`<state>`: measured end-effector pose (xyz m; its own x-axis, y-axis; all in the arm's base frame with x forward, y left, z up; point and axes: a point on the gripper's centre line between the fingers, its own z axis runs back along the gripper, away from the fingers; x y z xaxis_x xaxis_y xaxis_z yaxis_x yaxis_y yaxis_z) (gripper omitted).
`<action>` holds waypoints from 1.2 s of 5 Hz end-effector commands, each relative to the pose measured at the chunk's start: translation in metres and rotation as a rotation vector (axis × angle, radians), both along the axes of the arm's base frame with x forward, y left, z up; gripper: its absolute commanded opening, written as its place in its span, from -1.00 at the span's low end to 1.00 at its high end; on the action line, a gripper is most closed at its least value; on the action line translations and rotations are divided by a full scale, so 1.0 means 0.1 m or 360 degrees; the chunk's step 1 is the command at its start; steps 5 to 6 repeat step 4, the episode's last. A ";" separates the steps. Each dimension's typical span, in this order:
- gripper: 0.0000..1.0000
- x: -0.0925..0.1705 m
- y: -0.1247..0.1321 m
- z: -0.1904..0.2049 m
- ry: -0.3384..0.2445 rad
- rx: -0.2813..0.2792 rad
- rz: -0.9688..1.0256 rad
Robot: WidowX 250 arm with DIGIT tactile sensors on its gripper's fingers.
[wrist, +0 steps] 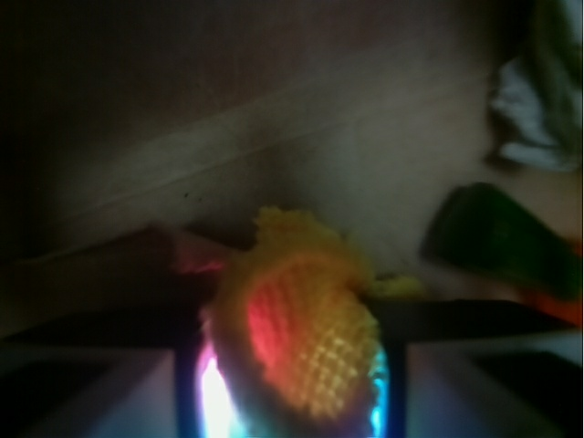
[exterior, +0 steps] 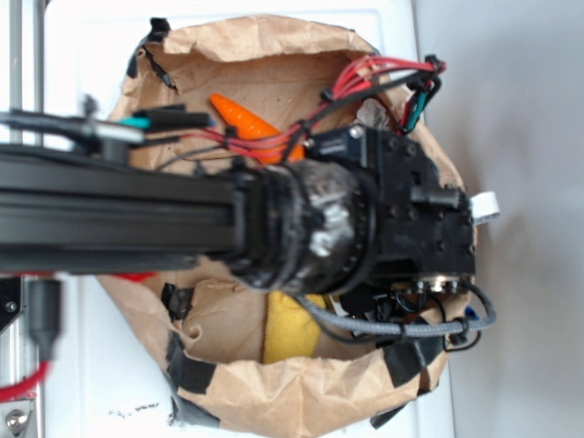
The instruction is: Grab the yellow cloth.
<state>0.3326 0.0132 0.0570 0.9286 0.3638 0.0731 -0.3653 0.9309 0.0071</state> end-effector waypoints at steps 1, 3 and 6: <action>-1.00 -0.56 0.58 1.01 -0.0096 -0.0166 -0.0005; -1.00 -0.89 0.70 1.41 -0.0114 -0.0126 -0.0067; -1.00 -0.92 0.65 1.37 -0.0187 -0.0099 -0.0113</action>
